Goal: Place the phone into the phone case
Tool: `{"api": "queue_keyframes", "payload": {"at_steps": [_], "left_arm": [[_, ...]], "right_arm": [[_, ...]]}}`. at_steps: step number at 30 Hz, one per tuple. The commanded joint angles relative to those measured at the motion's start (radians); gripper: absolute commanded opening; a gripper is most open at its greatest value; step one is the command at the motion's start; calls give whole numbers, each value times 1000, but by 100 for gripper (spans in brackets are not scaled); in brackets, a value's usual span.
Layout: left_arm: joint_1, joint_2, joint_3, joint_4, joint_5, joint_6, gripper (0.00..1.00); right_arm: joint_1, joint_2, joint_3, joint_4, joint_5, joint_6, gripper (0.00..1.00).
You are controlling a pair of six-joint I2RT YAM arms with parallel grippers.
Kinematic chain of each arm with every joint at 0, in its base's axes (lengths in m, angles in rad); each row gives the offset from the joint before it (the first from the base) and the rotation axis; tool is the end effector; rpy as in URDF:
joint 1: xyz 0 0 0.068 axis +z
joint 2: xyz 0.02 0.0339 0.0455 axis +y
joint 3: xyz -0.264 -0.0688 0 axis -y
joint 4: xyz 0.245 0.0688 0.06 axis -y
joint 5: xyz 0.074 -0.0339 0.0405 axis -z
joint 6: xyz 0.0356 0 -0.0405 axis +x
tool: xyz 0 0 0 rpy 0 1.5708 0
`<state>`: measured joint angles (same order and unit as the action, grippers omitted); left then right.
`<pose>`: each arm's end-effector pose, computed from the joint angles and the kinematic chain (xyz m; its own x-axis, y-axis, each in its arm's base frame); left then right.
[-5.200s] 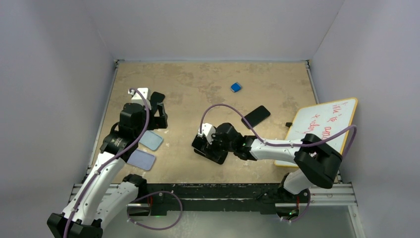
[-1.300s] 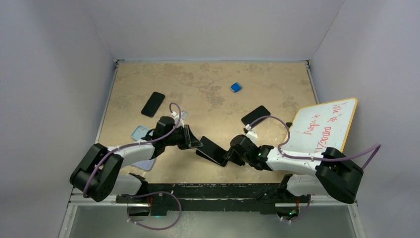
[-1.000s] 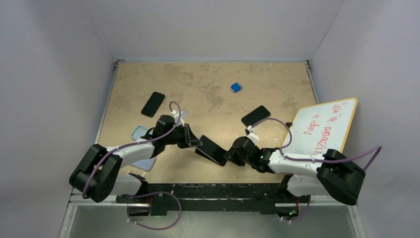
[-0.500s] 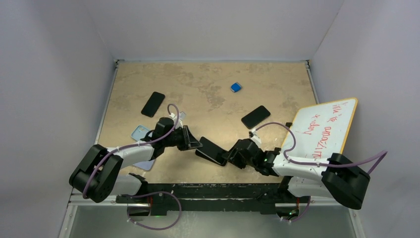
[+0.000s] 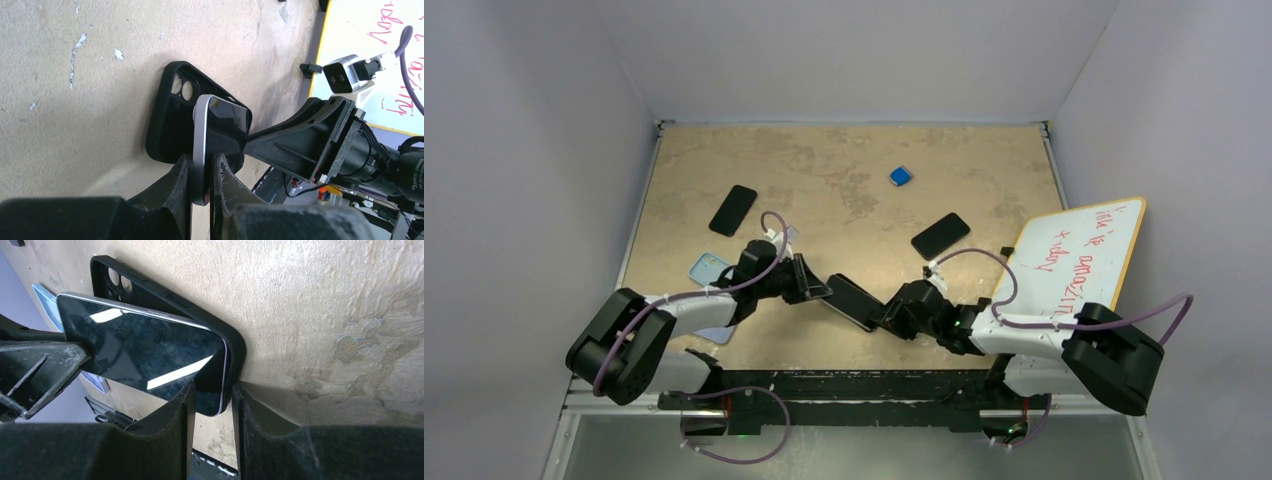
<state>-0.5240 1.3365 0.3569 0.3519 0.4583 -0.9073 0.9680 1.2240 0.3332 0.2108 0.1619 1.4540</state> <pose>0.1920 -0.1291 0.1381 -0.9109 -0.2896 -0.2938 0.0667 0.5994 -0.7977 0.1271 0.1745 0.1404 -0.7784 0.5979 -0.1913 0.2676 0.5917 0.7605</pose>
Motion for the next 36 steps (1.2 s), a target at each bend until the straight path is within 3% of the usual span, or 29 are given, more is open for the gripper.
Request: {"api": "queue_keyframes", "payload": {"at_steps": [1,8,17,28,36], "left_arm": [[-49,60,15,-130,-113,100,7],[-49,31,173,-260,-239,281,5],[-49,128,204,-264,-248,296,13],[-49,225,271,-273,-278,344,38],[-47,147,308,-348,-285,348,63]], "right_arm": [[17,27,-20,136,-15,38,33],[16,-1,-21,80,19,-17,34],[16,-5,-44,105,23,-36,36],[16,-45,-65,87,36,-39,36],[17,-102,-5,-17,27,-138,42]]}}
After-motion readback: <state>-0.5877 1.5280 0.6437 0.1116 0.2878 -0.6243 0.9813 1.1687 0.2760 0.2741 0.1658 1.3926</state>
